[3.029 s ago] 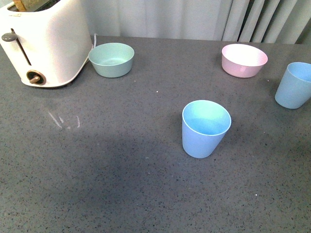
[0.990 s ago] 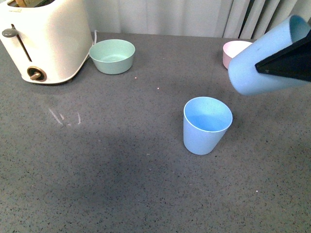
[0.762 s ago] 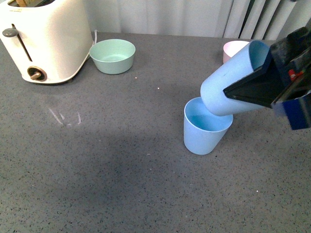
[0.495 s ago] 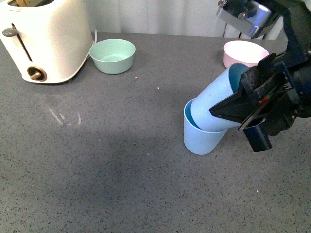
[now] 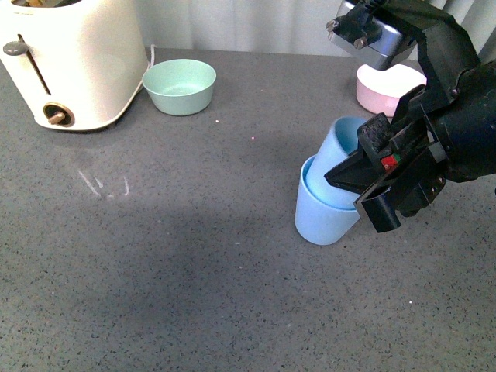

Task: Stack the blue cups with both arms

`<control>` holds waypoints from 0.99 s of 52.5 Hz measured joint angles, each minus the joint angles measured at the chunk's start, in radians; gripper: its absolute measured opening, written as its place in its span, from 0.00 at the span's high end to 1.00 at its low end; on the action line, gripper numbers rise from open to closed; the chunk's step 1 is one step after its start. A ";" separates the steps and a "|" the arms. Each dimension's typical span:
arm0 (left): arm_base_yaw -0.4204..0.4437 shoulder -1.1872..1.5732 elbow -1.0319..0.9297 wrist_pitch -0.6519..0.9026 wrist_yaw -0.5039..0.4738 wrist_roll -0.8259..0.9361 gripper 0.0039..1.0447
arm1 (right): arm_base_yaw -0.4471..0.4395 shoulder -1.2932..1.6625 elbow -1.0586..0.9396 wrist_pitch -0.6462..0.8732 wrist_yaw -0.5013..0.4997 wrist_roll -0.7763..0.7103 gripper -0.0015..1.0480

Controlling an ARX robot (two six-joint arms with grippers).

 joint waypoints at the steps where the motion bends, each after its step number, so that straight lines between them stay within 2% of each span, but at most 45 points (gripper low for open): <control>1: 0.000 0.000 0.000 0.000 0.000 0.000 0.08 | -0.002 0.000 0.000 0.002 0.000 0.000 0.75; 12: 0.000 0.000 0.000 0.000 0.000 0.000 0.08 | -0.023 -0.007 -0.002 0.047 0.002 -0.002 0.43; 15: 0.000 0.000 0.000 0.000 0.000 0.000 0.08 | -0.034 -0.032 -0.018 0.082 0.029 -0.015 0.31; 18: 0.000 0.000 0.000 0.000 0.000 0.000 0.08 | -0.055 -0.080 -0.051 0.121 0.011 -0.013 0.19; 24: 0.000 0.000 0.000 0.000 0.000 0.000 0.08 | -0.096 -0.173 -0.118 0.192 0.008 -0.001 0.07; 36: 0.000 0.000 0.000 0.000 0.000 0.000 0.08 | -0.253 -0.465 -0.334 0.321 0.049 0.104 0.09; 40: 0.000 0.000 0.000 0.000 0.000 0.000 0.08 | -0.296 -0.623 -0.423 0.317 0.038 0.174 0.09; 49: 0.000 0.000 0.000 0.000 0.000 0.000 0.08 | -0.369 -0.819 -0.503 0.292 0.033 0.218 0.09; 51: 0.000 0.000 0.000 0.000 0.000 0.000 0.08 | -0.380 -0.836 -0.525 0.346 0.096 0.241 0.12; 52: 0.000 0.000 0.000 0.000 0.000 0.000 0.08 | -0.382 -0.843 -0.554 0.428 0.166 0.254 0.17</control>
